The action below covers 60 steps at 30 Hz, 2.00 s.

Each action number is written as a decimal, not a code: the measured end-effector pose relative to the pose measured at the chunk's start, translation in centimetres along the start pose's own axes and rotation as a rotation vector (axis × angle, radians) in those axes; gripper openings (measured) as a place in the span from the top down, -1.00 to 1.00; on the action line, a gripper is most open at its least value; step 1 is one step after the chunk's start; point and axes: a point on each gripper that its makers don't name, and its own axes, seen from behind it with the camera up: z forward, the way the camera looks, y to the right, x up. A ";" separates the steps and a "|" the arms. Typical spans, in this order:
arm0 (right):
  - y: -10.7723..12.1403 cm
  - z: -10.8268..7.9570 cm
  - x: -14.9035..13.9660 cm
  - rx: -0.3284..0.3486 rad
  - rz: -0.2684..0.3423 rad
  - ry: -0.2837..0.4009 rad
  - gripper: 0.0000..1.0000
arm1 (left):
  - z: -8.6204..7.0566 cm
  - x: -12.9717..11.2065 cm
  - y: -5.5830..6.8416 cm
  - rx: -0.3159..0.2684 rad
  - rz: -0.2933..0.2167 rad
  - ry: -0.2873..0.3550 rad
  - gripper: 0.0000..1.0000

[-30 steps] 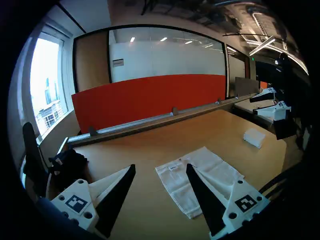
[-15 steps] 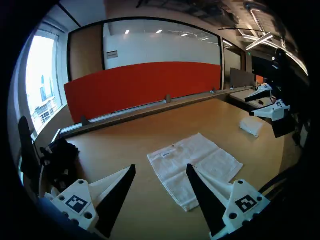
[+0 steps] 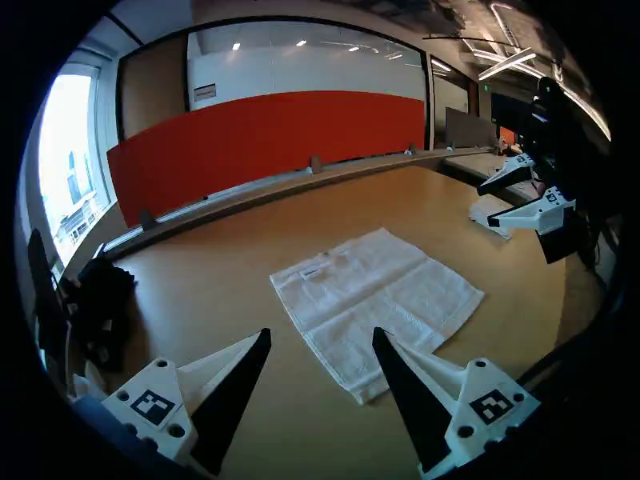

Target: Fold towel

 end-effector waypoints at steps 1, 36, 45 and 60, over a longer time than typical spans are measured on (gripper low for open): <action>-0.1 0.2 -0.4 0.003 0.001 -0.006 -1.00 | 0.2 -0.4 0.2 -0.004 0.002 -0.007 -0.88; -4.6 4.2 -12.9 0.135 -0.026 -0.232 -1.00 | 5.6 -10.9 4.3 -0.136 0.079 -0.215 -0.88; -4.7 4.1 -14.1 0.153 -0.023 -0.265 -1.00 | 5.9 -11.7 4.8 -0.151 0.061 -0.242 -0.88; -4.8 4.0 -15.1 0.172 0.000 -0.281 -0.96 | 6.2 -12.2 5.3 -0.178 0.063 -0.274 -0.88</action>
